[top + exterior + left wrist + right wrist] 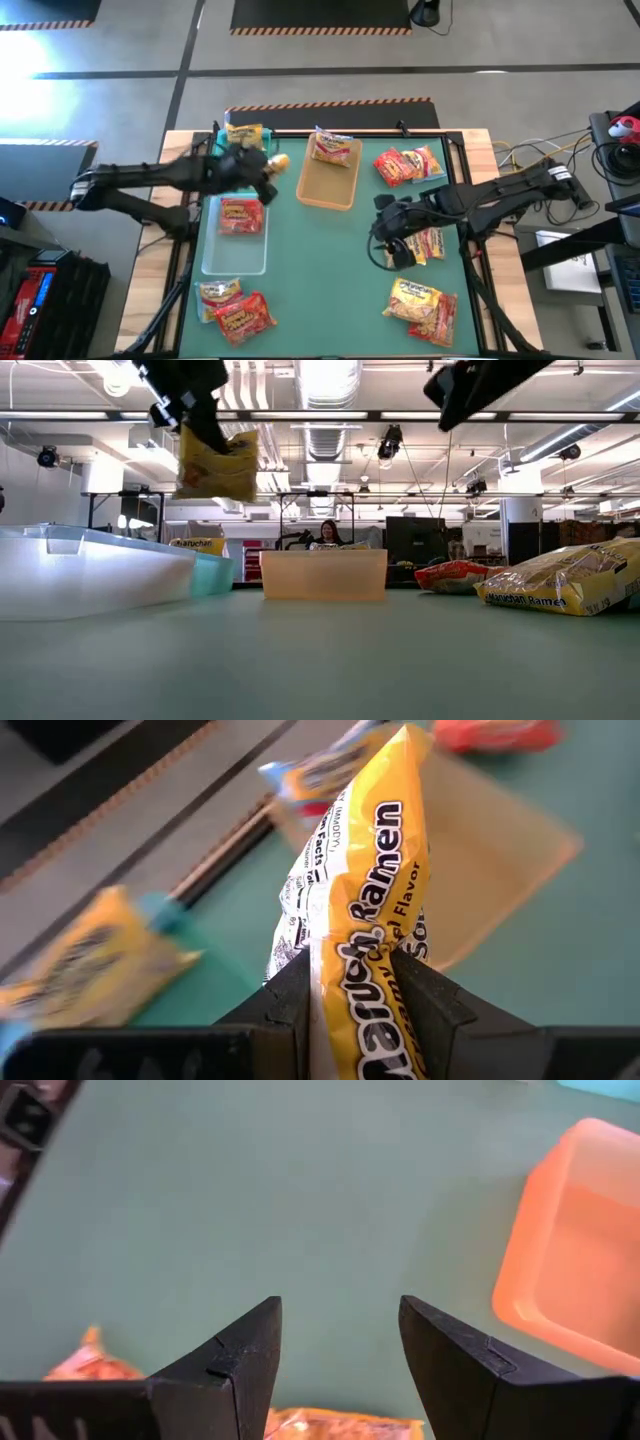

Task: Sort Maruchan noodles
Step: Put the yellow noodle pack into the blue bin

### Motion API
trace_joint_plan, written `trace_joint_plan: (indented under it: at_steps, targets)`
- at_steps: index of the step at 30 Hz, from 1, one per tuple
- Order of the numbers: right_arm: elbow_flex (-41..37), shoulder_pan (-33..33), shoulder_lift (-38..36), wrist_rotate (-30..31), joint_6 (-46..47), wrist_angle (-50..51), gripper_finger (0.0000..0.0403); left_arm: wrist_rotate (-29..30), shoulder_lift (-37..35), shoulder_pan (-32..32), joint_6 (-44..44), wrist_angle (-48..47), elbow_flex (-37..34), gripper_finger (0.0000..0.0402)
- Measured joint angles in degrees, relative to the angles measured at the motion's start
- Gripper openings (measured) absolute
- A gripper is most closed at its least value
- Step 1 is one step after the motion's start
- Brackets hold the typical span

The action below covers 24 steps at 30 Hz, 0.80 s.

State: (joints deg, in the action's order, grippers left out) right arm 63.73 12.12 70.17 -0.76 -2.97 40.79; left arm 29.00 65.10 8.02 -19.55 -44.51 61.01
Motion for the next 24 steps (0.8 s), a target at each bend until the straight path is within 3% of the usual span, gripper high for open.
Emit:
trace_joint_plan:
  at_steps: [7, 12, 20, 24]
  targets:
    - [-5.57, -6.31, -0.03, 1.45, 3.43, -4.15, 0.0192, -6.59, -3.03, 15.67, 12.75, -7.59, -0.59, 0.0083]
    - [-7.06, -10.13, -0.33, 1.92, 6.09, -4.52, 0.0192, -12.48, -2.80, 24.85, 22.62, -6.94, -2.82, 0.0083]
    - [-7.74, -14.62, -0.33, 3.29, 7.52, -7.27, 0.0192, -22.33, -1.16, 34.97, 29.44, 2.61, -10.22, 0.0084]
    - [-7.44, -16.28, -0.33, 4.50, 7.49, -7.27, 0.0192, -23.54, 0.84, 36.67, 31.68, 7.47, -13.18, 0.0084]
